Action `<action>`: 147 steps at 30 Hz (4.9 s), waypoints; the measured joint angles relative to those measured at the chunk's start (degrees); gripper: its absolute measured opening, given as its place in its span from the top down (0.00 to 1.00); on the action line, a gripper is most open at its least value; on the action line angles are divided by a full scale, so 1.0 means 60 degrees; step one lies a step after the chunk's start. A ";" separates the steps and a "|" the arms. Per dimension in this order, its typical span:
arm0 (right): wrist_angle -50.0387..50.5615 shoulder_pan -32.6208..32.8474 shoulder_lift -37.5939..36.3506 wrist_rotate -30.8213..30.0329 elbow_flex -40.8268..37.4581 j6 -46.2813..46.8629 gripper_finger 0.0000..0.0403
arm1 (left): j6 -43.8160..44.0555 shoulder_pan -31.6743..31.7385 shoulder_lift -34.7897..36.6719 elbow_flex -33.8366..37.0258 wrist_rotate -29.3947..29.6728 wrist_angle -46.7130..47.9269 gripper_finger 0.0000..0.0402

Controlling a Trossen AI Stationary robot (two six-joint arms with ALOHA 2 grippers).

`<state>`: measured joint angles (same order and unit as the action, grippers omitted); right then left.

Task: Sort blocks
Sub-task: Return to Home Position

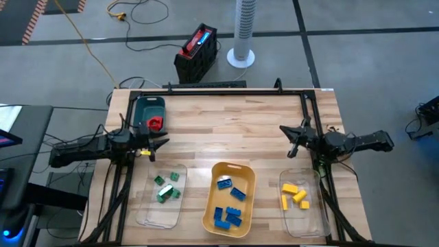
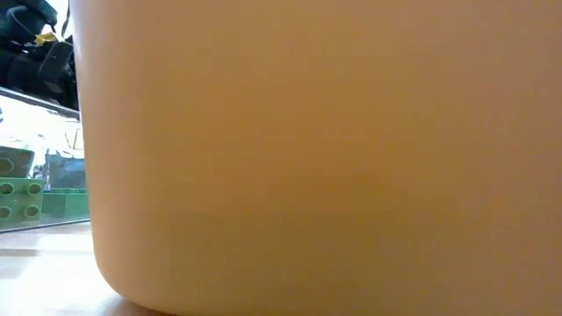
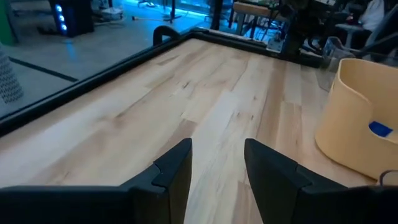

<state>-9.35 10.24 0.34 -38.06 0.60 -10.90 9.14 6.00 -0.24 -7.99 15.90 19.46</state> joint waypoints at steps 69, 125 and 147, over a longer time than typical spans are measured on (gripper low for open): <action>0.0923 -0.0098 0.0065 0.0011 0.0011 0.0568 0.98 | 0.0516 0.0004 -0.0002 0.0018 -0.0018 -0.0075 0.65; 0.0926 -0.0095 0.0065 0.0015 0.0004 0.0567 0.98 | 0.0516 0.0004 -0.0005 0.0022 -0.0018 -0.0072 0.65; 0.0923 -0.0098 0.0065 0.0015 0.0004 0.0565 0.98 | 0.0516 0.0004 -0.0005 0.0022 -0.0017 -0.0074 0.65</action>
<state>-3.81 9.65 0.73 -37.98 0.62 -7.51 12.23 6.02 -0.27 -7.86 15.80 19.01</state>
